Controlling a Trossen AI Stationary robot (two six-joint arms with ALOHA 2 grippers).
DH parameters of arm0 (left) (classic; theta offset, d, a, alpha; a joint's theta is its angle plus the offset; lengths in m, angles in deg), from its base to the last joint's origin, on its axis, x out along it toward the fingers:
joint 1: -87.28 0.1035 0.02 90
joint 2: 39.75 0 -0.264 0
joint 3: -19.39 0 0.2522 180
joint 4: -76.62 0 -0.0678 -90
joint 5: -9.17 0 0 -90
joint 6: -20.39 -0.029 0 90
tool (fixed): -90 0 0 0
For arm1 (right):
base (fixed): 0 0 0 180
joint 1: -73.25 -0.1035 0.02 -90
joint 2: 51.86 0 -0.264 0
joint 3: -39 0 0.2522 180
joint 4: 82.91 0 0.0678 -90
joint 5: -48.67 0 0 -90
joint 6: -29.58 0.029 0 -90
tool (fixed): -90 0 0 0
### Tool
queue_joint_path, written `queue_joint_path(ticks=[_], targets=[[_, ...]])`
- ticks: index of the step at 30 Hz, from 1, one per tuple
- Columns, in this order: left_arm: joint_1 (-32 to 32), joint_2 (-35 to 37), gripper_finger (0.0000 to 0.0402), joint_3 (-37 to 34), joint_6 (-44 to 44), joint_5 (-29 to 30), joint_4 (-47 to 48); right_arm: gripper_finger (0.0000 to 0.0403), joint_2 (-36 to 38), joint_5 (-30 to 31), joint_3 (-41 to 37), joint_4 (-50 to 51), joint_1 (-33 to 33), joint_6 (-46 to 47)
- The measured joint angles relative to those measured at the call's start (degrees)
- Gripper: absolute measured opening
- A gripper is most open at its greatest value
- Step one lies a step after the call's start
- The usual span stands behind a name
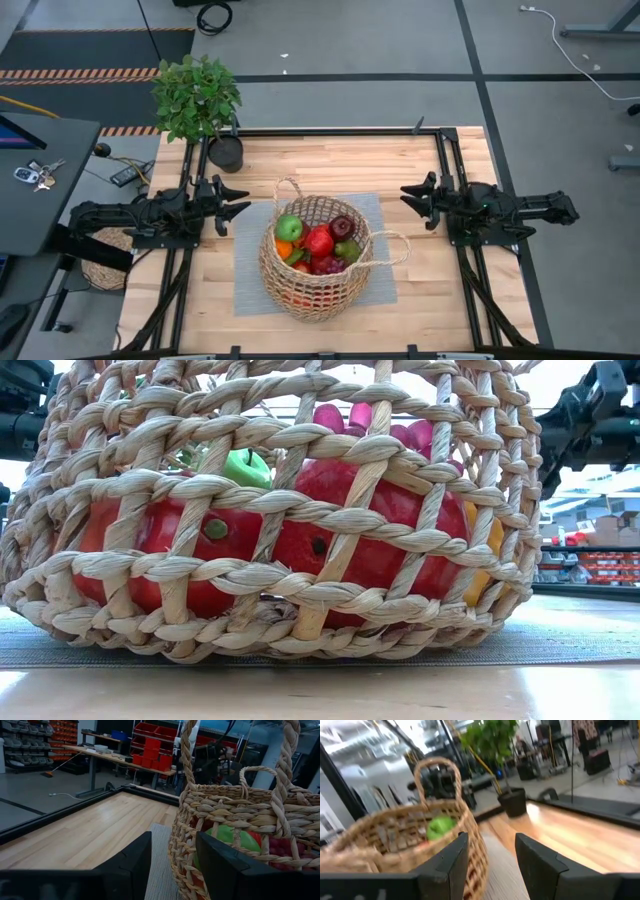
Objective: Build produce basket
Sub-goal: Return to Home Position
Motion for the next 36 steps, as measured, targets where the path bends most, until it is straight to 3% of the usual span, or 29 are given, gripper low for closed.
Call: queue_joint_path(ticks=[36], targets=[[0.0,0.0,0.016,0.0,0.0,0.0,0.0,0.0168,-1.2,0.0,0.0,1.2,0.0,0.0]])
